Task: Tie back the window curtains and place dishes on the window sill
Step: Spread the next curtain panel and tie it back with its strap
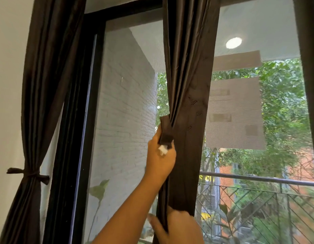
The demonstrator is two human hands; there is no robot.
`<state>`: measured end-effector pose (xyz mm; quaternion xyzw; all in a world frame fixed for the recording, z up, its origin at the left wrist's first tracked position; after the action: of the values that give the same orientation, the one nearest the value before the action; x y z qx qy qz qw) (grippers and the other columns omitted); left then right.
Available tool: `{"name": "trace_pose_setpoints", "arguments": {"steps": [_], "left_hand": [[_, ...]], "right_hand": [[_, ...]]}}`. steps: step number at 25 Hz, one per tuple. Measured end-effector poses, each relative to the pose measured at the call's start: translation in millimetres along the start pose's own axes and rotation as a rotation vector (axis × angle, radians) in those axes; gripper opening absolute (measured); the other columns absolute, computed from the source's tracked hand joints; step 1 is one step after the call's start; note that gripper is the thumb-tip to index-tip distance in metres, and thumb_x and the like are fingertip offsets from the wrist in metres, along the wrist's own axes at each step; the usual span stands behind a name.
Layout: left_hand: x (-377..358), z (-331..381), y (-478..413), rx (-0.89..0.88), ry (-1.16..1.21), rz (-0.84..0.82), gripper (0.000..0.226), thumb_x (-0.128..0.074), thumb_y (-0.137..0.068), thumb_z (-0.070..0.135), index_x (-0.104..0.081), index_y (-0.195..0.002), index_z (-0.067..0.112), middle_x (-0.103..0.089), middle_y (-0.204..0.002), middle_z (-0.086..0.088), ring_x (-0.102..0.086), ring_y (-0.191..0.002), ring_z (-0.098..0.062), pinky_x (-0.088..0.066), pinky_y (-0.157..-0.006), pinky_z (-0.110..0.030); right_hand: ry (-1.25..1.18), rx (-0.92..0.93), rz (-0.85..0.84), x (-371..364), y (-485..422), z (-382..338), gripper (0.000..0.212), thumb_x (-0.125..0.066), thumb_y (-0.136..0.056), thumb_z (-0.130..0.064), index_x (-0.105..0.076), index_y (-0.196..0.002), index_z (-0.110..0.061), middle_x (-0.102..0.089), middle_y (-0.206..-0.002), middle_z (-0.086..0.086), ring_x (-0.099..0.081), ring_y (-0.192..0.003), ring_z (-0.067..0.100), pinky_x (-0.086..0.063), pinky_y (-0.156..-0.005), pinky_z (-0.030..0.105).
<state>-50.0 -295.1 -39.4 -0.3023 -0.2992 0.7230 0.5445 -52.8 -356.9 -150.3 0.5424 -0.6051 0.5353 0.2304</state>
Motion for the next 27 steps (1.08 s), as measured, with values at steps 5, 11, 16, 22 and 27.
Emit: {"name": "trace_pose_setpoints", "arguments": {"steps": [5,11,16,22,27], "left_hand": [[15.1,-9.2,-13.5,0.252,0.269,-0.107,0.041,-0.059,-0.087,0.014,-0.051,-0.127,0.009,-0.059,-0.123,-0.006,-0.056,-0.112,-0.023,-0.043,-0.100,-0.033],[25.4,-14.2,-21.3,0.346,0.491,-0.223,0.011,-0.059,-0.084,0.004,-0.064,-0.089,0.013,-0.069,-0.080,0.001,-0.069,-0.062,-0.009,-0.057,-0.062,-0.021],[24.9,-14.1,-21.8,0.377,0.542,-0.244,0.011,-0.057,-0.085,0.004,-0.063,-0.085,0.013,-0.073,-0.069,0.001,-0.070,-0.063,-0.012,-0.058,-0.059,-0.022],[15.8,-16.2,-20.6,0.390,0.534,-0.192,0.011,-0.056,-0.087,0.009,-0.062,-0.079,0.013,-0.071,-0.060,0.004,-0.068,-0.055,-0.008,-0.054,-0.049,-0.018],[5.6,-14.4,-18.1,0.305,0.530,-0.290,0.020,-0.060,-0.082,0.027,-0.068,-0.097,0.015,-0.074,-0.082,0.002,-0.070,-0.076,-0.010,-0.057,-0.069,-0.019]], "right_hand": [[-0.706,0.068,0.717,58.2,-1.2,36.8,0.051,-0.042,-0.070,-0.073,-0.063,-0.072,-0.027,-0.067,-0.067,-0.001,-0.064,-0.067,0.013,-0.051,-0.060,0.032],[-1.317,0.072,0.261,113.3,-79.7,62.6,0.061,-0.072,-0.066,-0.034,-0.057,-0.121,-0.012,-0.063,-0.120,0.006,-0.063,-0.105,0.020,-0.054,-0.083,0.035],[-1.466,0.069,0.132,113.2,-90.4,47.6,0.029,-0.073,-0.066,-0.018,-0.070,-0.093,-0.010,-0.073,-0.092,0.012,-0.071,-0.077,0.023,-0.057,-0.060,0.029],[-0.392,0.054,0.788,104.7,-58.4,16.6,0.046,-0.063,-0.082,-0.015,-0.047,-0.125,-0.014,-0.061,-0.113,0.006,-0.059,-0.100,0.028,-0.045,-0.080,0.031],[-0.002,0.196,0.735,79.9,-33.6,-23.5,0.051,-0.045,-0.087,-0.016,-0.030,-0.137,-0.013,-0.039,-0.114,0.005,-0.051,-0.093,0.024,-0.039,-0.069,0.030]]}}
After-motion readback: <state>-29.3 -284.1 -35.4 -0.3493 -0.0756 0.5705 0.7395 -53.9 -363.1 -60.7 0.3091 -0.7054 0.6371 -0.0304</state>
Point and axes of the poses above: each hand's wrist, its own y-axis away from the middle knuckle, its own x-axis out of the back of the hand, z = x × y, the point moved 2 cm from there along -y, towards the middle knuckle
